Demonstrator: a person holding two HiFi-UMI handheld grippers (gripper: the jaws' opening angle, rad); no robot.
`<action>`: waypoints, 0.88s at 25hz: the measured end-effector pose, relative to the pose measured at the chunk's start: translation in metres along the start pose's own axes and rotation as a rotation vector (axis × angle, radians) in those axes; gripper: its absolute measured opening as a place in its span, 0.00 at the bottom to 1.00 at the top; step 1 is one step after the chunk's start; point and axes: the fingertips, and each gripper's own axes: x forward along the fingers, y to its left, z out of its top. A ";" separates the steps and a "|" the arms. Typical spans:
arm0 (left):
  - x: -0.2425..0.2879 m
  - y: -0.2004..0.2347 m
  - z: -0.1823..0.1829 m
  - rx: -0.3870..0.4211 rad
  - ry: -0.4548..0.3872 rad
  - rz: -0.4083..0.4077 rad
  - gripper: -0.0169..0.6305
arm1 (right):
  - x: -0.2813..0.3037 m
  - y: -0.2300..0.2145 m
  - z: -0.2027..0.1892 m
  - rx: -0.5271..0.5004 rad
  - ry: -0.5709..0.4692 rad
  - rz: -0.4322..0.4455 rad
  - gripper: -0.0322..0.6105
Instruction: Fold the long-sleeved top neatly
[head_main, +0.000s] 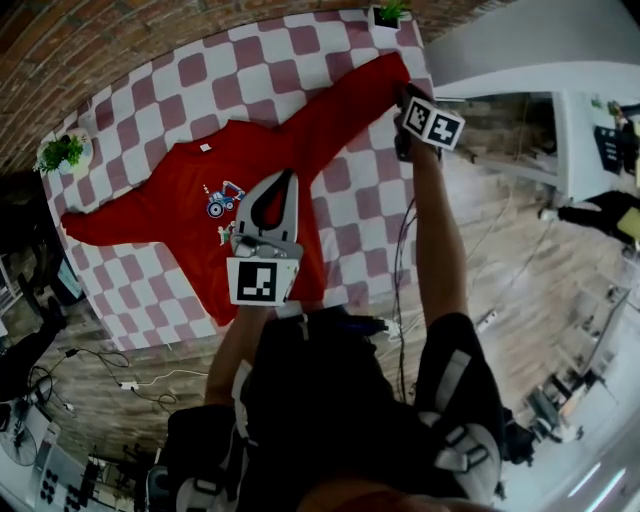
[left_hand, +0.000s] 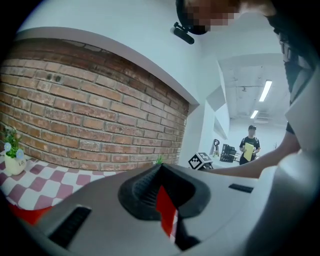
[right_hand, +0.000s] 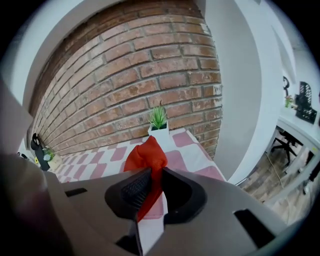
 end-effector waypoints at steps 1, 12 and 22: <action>-0.006 -0.001 0.002 0.000 -0.003 0.008 0.04 | -0.007 0.005 0.004 -0.006 -0.014 0.005 0.15; -0.105 -0.019 0.034 0.044 -0.056 0.109 0.04 | -0.108 0.086 0.036 -0.110 -0.148 0.106 0.15; -0.218 -0.048 0.048 0.121 -0.095 0.216 0.04 | -0.204 0.178 0.035 -0.205 -0.230 0.257 0.15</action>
